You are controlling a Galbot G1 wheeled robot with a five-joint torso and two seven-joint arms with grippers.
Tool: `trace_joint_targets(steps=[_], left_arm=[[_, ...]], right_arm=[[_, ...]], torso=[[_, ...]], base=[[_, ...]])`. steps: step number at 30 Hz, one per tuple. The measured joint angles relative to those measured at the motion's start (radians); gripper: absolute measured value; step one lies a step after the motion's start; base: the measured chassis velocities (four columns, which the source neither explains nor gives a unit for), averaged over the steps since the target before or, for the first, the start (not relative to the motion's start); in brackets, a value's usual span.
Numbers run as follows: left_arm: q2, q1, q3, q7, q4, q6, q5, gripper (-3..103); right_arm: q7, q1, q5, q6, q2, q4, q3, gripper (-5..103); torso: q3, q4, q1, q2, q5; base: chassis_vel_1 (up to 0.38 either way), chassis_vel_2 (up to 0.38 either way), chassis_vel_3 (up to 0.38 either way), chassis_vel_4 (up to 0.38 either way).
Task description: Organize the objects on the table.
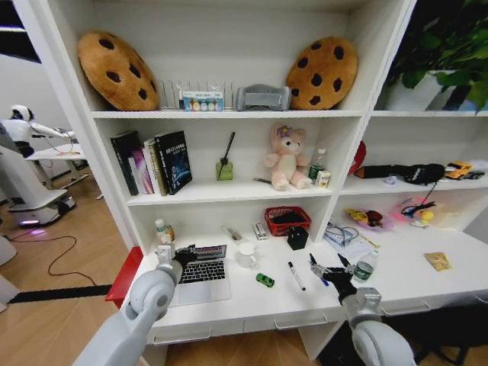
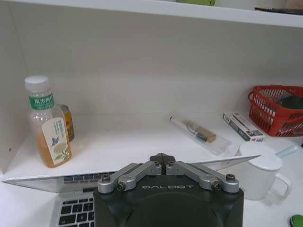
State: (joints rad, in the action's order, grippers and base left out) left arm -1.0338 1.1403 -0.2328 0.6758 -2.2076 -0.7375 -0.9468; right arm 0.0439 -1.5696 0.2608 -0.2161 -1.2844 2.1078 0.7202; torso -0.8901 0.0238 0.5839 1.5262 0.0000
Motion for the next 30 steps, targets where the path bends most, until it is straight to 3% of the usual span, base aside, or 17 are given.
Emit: trace_joint_targets(steps=[4,6,10,16,18,19,20,21,22,23,25,26,27,29,30], left_arm=[[0.0,0.03,0.015,0.044,-0.01,0.0,-0.034,0],[0.0,0.055,0.04,0.099,-0.013,0.0,-0.09,0],[-0.015,0.076,0.062,0.166,0.025,0.001,-0.112,0],[-0.031,0.078,0.063,0.183,0.074,0.001,-0.085,0],[-0.035,0.072,0.053,0.164,0.087,0.003,-0.061,0],[-0.043,0.064,0.035,0.091,0.103,0.026,-0.002,0],[-0.043,0.064,0.035,0.091,0.103,0.026,-0.002,0],[-0.056,0.06,0.007,-0.053,0.132,0.11,0.125,0],[-0.056,0.06,0.007,-0.053,0.132,0.11,0.125,0],[-0.072,0.059,-0.039,-0.221,0.187,0.28,0.295,-1],[-0.104,0.072,-0.129,-0.446,0.279,0.514,0.533,10],[-0.104,0.072,-0.129,-0.446,0.279,0.514,0.533,10],[-0.127,0.102,-0.183,-0.487,0.305,0.587,0.549,20],[-0.141,0.133,-0.221,-0.517,0.305,0.611,0.539,20],[-0.158,0.194,-0.284,-0.579,0.293,0.635,0.532,26]], right_arm=[[0.001,0.0,-0.007,0.0,-0.003,-0.001,-0.005,100],[0.002,0.003,-0.008,-0.001,-0.002,-0.002,-0.005,100],[0.003,0.009,-0.008,-0.003,-0.001,-0.016,-0.005,100],[0.004,0.012,-0.008,-0.004,-0.003,-0.031,-0.008,100],[0.005,0.014,-0.007,-0.004,-0.004,-0.032,-0.009,100],[0.005,0.016,-0.004,-0.005,-0.004,-0.031,-0.009,100],[0.005,0.016,-0.004,-0.005,-0.004,-0.031,-0.009,100],[0.004,0.017,-0.002,-0.007,-0.004,-0.027,-0.009,100],[0.004,0.017,-0.002,-0.007,-0.004,-0.027,-0.009,100],[0.004,0.017,0.001,-0.014,-0.004,-0.016,-0.009,100],[0.003,0.017,0.01,-0.026,-0.004,0.005,-0.008,100],[0.003,0.017,0.01,-0.026,-0.004,0.005,-0.008,100],[0.003,0.014,0.016,-0.032,-0.007,0.021,-0.004,100],[0.003,0.01,0.018,-0.033,-0.007,0.029,0.002,100],[0.004,0.002,0.022,-0.033,-0.006,0.039,0.012,100]], torso=[[0.0,-0.0001,0.0,0.0,0.0],[0.0,0.0001,0.0,0.0,0.0],[0.0,0.0,0.0,0.0,0.0],[0.0,0.0,0.0,0.0,0.0],[0.0,0.0,0.0,0.0,0.0],[0.0,0.0,0.0,0.0,0.0001],[0.0,0.0,0.0,0.0,0.0001],[0.0,0.0001,0.0,0.0,0.0],[0.0,0.0001,0.0,0.0,0.0],[0.0,0.0004,0.0,0.0,0.0],[0.0,0.0001,0.0,0.0,0.0],[0.0,0.0001,0.0,0.0,0.0],[0.0,0.0001,0.0,0.0,-0.0002],[0.0,0.0002,0.0,0.0,-0.0003],[0.0,0.0001,0.0,0.0,-0.0002]], base=[[0.0,0.0,0.0,0.0],[0.0,0.0,0.0,0.0],[0.0,0.0,0.0,0.0],[0.0,0.0,0.0,0.0],[0.0,0.0,0.0,0.0],[0.0,0.0,0.0,0.0],[0.0,0.0,0.0,0.0],[0.0,0.0,0.0,0.0],[0.0,0.0,0.0,0.0],[0.0,0.0,0.0,0.0],[0.0,0.0,0.0,0.0],[0.0,0.0,0.0,0.0],[0.0,0.0,0.0,0.0],[0.0,0.0,0.0,0.0],[0.0,0.0,0.0,0.0]])
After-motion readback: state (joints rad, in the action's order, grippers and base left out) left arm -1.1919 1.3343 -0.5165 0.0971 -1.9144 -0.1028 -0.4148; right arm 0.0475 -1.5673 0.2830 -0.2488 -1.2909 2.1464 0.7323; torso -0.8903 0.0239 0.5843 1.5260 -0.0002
